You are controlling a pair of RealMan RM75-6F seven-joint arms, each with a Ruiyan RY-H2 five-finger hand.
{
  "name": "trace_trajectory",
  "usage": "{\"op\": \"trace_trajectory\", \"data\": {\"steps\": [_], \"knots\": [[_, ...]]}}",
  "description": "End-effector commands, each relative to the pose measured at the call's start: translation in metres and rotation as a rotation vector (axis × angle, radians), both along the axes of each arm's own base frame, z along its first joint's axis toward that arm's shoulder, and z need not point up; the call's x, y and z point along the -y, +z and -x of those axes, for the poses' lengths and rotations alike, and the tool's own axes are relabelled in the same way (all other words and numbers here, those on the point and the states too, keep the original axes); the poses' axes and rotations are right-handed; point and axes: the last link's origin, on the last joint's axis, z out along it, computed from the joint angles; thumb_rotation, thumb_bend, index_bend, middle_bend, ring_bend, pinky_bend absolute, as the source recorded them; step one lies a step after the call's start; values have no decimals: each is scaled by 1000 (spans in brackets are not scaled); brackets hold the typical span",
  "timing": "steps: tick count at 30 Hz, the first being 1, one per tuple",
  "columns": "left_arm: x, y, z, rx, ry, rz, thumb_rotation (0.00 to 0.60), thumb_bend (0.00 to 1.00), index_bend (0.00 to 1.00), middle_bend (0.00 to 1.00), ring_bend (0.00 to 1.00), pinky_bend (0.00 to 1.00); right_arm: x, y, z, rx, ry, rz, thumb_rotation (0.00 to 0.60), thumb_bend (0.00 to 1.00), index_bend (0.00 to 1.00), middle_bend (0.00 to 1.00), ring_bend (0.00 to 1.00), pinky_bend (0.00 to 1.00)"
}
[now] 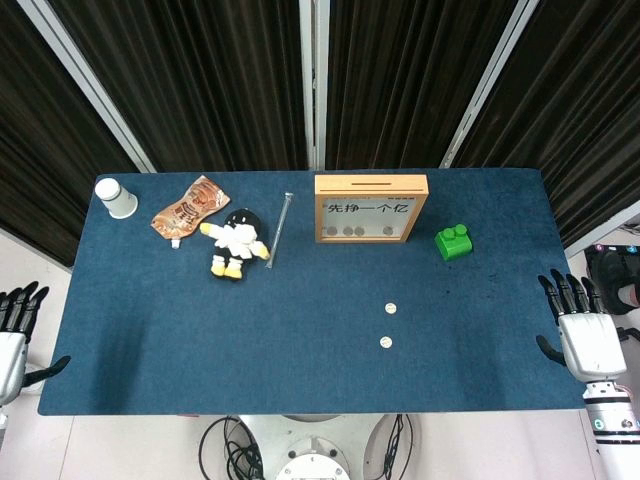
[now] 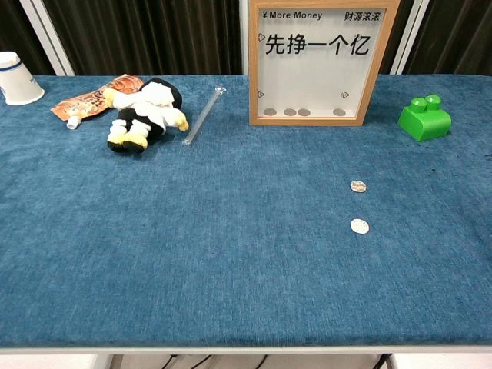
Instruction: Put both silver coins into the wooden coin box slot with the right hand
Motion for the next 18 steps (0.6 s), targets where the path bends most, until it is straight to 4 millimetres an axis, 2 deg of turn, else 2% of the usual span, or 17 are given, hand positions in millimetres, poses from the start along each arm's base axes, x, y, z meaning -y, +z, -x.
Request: {"op": "trace_trajectory", "data": {"steps": [1, 7, 12, 18], "knots": [[1, 0, -1, 1, -4, -6, 600, 80, 54, 0, 0, 0, -2, -1, 1, -4, -1, -6, 600, 155, 0, 0, 0, 0], [2, -2, 0, -3, 2, 1, 600, 81, 54, 0, 0, 0, -6, -12, -3, 8, 48, -60, 600, 155, 0, 0, 0, 0], [1, -2, -2, -5, -1, 4, 600, 81, 54, 0, 0, 0, -6, -37, -21, -6, 120, -163, 600, 155, 0, 0, 0, 0], [-1, -3, -2, -5, -2, 9, 600, 81, 54, 0, 0, 0, 3, -69, -47, -21, 221, -279, 600, 155, 0, 0, 0, 0]]}}
